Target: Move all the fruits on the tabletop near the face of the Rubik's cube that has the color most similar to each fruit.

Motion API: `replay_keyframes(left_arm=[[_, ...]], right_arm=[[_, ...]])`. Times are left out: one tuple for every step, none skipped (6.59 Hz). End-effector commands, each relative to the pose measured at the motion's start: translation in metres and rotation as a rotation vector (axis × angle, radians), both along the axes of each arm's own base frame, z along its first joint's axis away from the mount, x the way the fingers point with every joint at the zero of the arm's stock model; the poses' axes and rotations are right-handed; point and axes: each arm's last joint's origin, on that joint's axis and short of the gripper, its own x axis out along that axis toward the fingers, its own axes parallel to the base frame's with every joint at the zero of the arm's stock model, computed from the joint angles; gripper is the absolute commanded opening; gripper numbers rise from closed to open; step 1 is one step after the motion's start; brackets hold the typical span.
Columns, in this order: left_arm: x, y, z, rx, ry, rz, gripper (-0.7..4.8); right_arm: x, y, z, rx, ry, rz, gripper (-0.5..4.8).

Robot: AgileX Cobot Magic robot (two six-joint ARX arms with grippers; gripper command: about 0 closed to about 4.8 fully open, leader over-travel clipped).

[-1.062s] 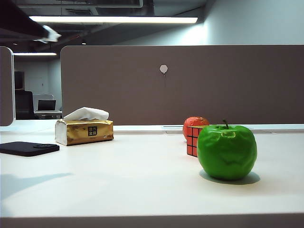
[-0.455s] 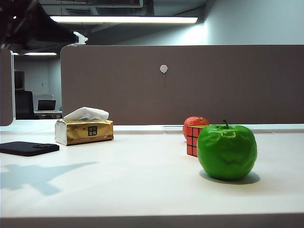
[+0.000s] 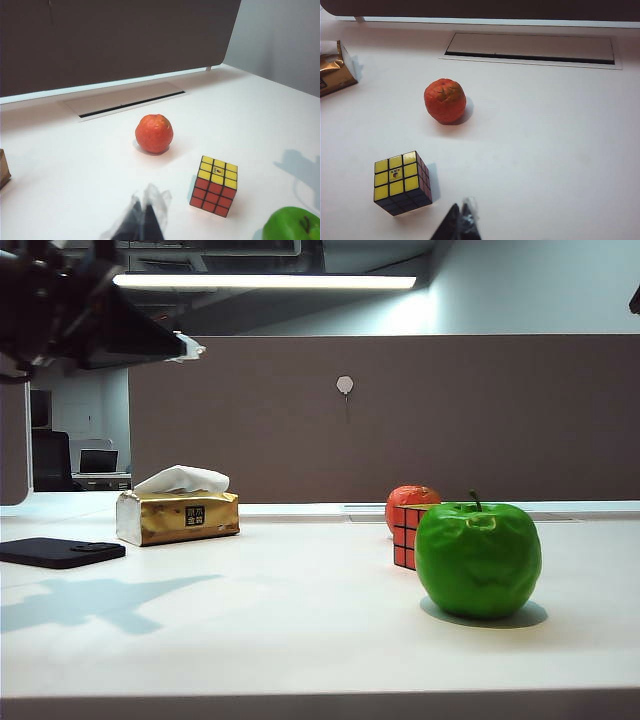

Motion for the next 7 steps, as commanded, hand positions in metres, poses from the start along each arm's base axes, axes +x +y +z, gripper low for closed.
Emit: replay_keyframes(left_arm=[[0.023,-0.009,0.019,0.009,0.010,-0.010,-0.05],[0.043,-0.017,0.033,0.016,0.033,-0.017,-0.05],[0.104,-0.051,0.050,0.033,0.094,-0.126,-0.05],[0.132,-0.089,0.043,0.047,0.125,-0.193,-0.05],[0.152,-0.105,0.037,0.046,0.136,-0.204,-0.05],[0.185,-0.123,0.035,0.069,0.176,-0.204,-0.05],[0.212,-0.136,0.031,0.080,0.206,-0.205,-0.05]], right_arm=[[-0.002,0.000,0.000,0.003,0.021,0.000,-0.01],[-0.004,0.000,-0.004,0.002,0.067,0.001,-0.01],[-0.017,0.004,-0.010,0.001,0.154,0.135,-0.01],[-0.019,0.023,-0.009,-0.031,0.123,0.260,-0.01],[-0.019,0.038,-0.005,-0.147,0.044,0.263,-0.01],[-0.017,0.046,0.001,-0.247,-0.045,0.148,-0.01],[-0.014,0.046,0.006,-0.240,-0.097,0.121,-0.01]])
